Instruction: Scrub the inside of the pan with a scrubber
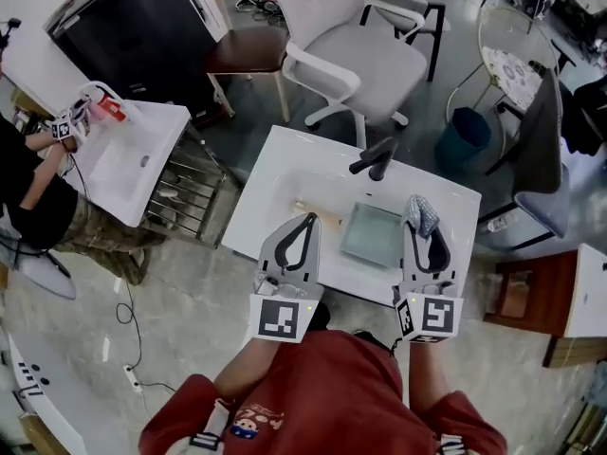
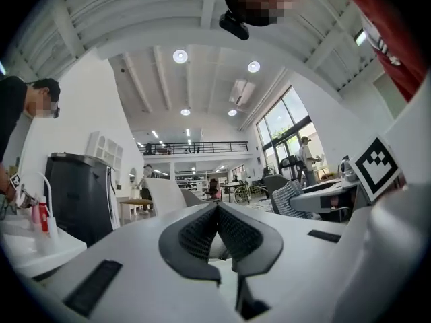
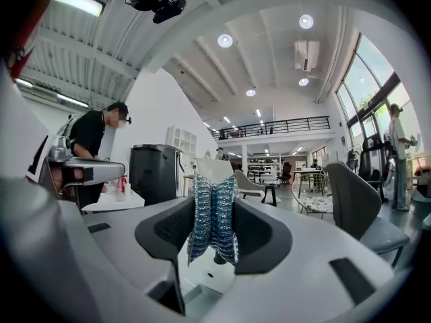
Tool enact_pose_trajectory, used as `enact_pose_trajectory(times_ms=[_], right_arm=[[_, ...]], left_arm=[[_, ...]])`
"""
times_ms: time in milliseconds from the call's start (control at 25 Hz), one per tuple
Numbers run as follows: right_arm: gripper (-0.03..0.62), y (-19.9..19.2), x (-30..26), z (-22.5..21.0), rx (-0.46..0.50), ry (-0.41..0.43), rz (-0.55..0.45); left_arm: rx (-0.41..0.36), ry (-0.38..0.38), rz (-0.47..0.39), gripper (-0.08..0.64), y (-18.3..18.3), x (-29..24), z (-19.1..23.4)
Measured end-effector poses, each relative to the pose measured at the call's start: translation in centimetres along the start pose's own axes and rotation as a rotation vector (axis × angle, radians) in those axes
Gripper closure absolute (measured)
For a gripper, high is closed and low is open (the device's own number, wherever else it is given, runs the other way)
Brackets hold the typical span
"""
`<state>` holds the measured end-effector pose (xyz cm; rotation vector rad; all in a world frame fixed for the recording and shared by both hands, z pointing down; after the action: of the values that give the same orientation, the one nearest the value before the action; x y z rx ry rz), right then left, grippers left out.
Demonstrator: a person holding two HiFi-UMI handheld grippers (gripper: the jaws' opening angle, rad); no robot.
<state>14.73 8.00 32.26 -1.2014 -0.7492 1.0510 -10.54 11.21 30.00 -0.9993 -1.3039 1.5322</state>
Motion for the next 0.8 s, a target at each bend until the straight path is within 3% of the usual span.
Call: enact_pose_trajectory(times_ms=[280,440,640,800], right_arm=[[0.408,0.1,-3.4,1.9,0.012,-0.112,0.054],[0.408,0.6,-3.9,1.3,0.032,-0.177,0.073],[0.408,-1.2,-3.1,-0.5,-0.006,-0.272,0.141],[0.408,-2.6,-3.0,-1.7,-0.036,-0.278,0.178]], left_arm=[[0.038,-0.122,0.009,0.548,-0.8,-4.7,4.6],[-0.005,-0.181,0.026,0.548,-1.7,-6.2,4.8],[-0.011,-0.215,0.024,0.548,-2.7,-8.3,4.4],[-0.014,-0.212,0.025,0.548,-2.8,-9.5,4.3]])
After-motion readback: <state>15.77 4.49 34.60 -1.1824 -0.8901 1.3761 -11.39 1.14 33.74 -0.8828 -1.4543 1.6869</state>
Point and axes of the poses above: the fingertips, and each gripper's own axes: x backward along the fingers, z to its left, y out of its top, the point moved 10 cm from there along x, backward along the fingers, and after that the axes turned 12 degrees about x, right-handed, at the moved point
